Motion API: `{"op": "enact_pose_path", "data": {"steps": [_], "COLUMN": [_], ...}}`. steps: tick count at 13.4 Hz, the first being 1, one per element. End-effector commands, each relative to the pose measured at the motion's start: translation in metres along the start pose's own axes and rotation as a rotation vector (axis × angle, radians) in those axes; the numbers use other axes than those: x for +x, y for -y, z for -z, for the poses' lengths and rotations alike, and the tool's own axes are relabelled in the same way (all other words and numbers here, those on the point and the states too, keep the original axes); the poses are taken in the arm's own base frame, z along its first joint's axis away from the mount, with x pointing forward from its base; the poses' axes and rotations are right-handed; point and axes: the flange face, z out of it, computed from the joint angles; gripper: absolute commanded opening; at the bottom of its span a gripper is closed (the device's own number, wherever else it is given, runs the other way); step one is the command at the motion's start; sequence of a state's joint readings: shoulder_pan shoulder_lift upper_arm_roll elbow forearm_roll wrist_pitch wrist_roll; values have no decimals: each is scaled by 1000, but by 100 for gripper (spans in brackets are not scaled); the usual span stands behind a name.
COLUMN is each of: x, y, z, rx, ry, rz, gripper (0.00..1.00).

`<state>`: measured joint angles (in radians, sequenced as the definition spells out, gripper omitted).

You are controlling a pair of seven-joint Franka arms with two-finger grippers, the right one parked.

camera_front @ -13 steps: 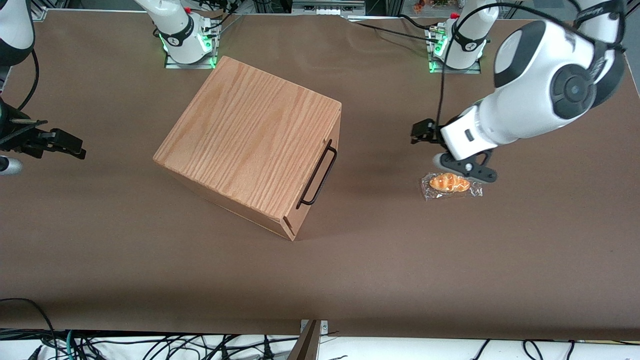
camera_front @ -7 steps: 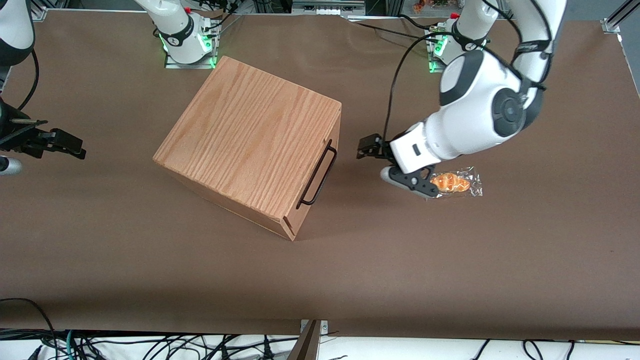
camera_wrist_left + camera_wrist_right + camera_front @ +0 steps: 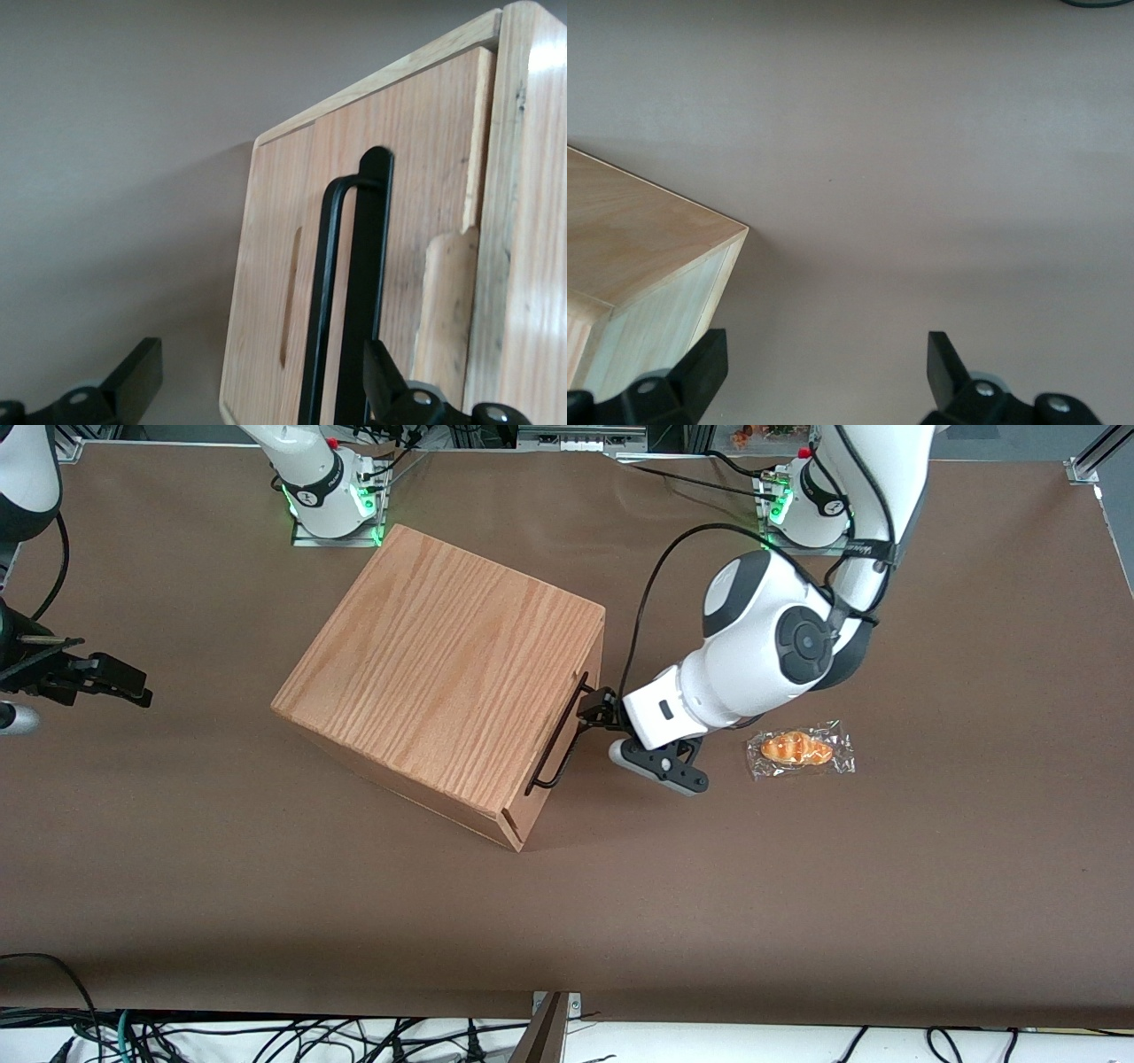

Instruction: Open top drawer with left arm

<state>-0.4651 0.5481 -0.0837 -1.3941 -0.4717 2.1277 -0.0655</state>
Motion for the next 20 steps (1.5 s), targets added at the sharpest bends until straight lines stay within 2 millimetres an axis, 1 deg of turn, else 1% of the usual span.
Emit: {"op": "enact_pose_path", "data": {"steps": [1,3,6,8,11,13,16,18,20], "x": [8,7,7,7,6,6,1,1,4], "y": [-5,-11,-6,-5,-1,2,-1,2,7], "z": [-12,-21,-22,-26,-36,-40,-51,-57,-54], "rx": [-10,-5,69,74,80,121,142,190,207], "ry": [-16,-24,-27,-23,-8,-6,11,16,9], "rz": [-11,-21,-68,-72,-70,-95,-118,-149,-148], "gripper": [100,100,100,100,100,100,100,100,100]}}
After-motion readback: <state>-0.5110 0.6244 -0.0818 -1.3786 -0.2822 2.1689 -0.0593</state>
